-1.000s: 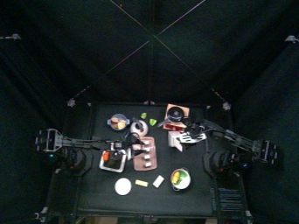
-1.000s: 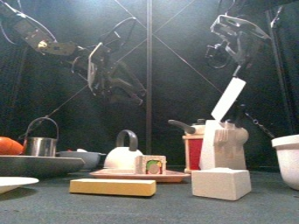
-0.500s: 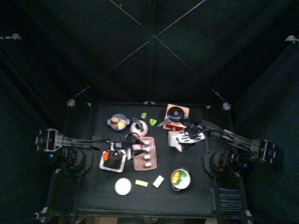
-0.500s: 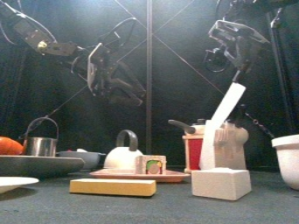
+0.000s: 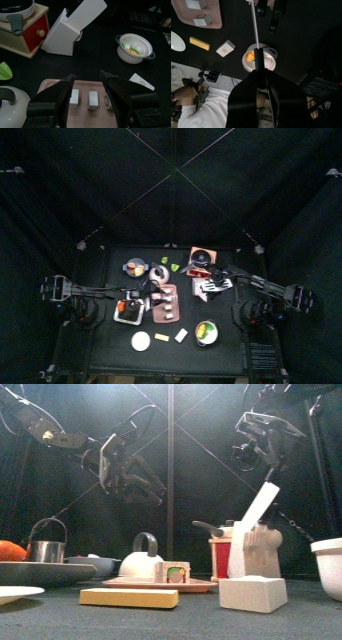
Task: Place cleaver in holder
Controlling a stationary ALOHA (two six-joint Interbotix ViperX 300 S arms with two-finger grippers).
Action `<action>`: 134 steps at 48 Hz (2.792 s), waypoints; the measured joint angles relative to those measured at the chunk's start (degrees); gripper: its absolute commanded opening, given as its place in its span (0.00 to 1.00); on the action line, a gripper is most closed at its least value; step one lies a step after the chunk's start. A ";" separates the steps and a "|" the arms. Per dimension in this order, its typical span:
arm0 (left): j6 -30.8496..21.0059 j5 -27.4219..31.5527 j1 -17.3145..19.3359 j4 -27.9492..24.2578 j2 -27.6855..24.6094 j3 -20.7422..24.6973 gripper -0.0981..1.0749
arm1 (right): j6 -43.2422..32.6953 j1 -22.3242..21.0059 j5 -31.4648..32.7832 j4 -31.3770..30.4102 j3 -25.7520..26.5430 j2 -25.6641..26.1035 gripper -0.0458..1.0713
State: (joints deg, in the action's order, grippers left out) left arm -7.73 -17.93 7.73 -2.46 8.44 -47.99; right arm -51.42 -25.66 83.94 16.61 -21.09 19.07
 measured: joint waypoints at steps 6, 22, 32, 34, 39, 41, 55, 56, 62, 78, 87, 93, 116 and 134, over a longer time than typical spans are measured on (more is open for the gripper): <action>0.00 0.53 -0.09 0.00 -0.09 0.00 0.80 | -0.09 -0.09 0.44 -0.09 0.18 -0.18 0.32; 0.00 0.88 0.00 0.00 0.00 -0.18 0.80 | -0.18 -0.79 3.69 -1.41 0.26 -0.09 0.32; 0.00 0.79 0.00 0.00 0.00 -0.18 0.80 | -0.18 -1.05 3.78 -1.49 1.49 -0.35 0.32; 0.00 0.79 -0.09 0.00 0.00 -0.18 0.80 | -0.18 -1.05 3.69 -1.49 1.85 -0.53 0.32; 0.00 0.70 -0.09 0.09 -0.79 0.26 0.80 | -0.26 -1.05 2.99 -1.41 2.55 -1.14 0.32; 0.00 0.70 -0.09 0.00 -1.32 0.79 0.80 | -0.26 -1.05 2.72 -1.32 2.72 -1.32 0.32; -0.09 0.35 -0.09 0.09 -5.80 5.01 0.80 | -0.18 -1.05 1.58 -1.05 3.16 -2.37 0.32; -0.09 0.26 0.00 0.09 -6.15 5.19 0.80 | -0.18 -1.05 1.41 -1.05 3.16 -2.46 0.32; -0.09 -0.26 0.00 0.44 -8.00 6.24 0.80 | -0.09 -1.05 0.44 -1.14 3.16 -2.46 0.32; -0.18 -1.58 0.00 2.20 -9.84 8.26 0.80 | -0.44 -0.97 -3.87 -0.97 2.81 -2.46 0.32; -0.18 -6.33 0.26 6.33 -14.59 11.69 0.79 | -0.53 -0.97 -4.22 -0.53 1.32 -1.93 0.32; -0.18 -8.26 0.88 9.58 -18.90 14.68 0.76 | -0.35 -1.05 -4.66 -0.44 -0.35 -0.79 0.32; -0.09 -8.53 1.93 17.58 -28.48 24.43 0.40 | -0.44 -1.76 -9.76 0.97 -4.31 3.08 0.32; -0.09 -8.26 3.25 19.95 -31.82 27.69 0.40 | -0.18 -2.11 -11.07 1.41 -4.92 2.81 0.32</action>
State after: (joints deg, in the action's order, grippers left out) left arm -7.82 -26.19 10.99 17.49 -23.38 -20.30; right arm -51.59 -27.77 72.86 18.02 -26.02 21.88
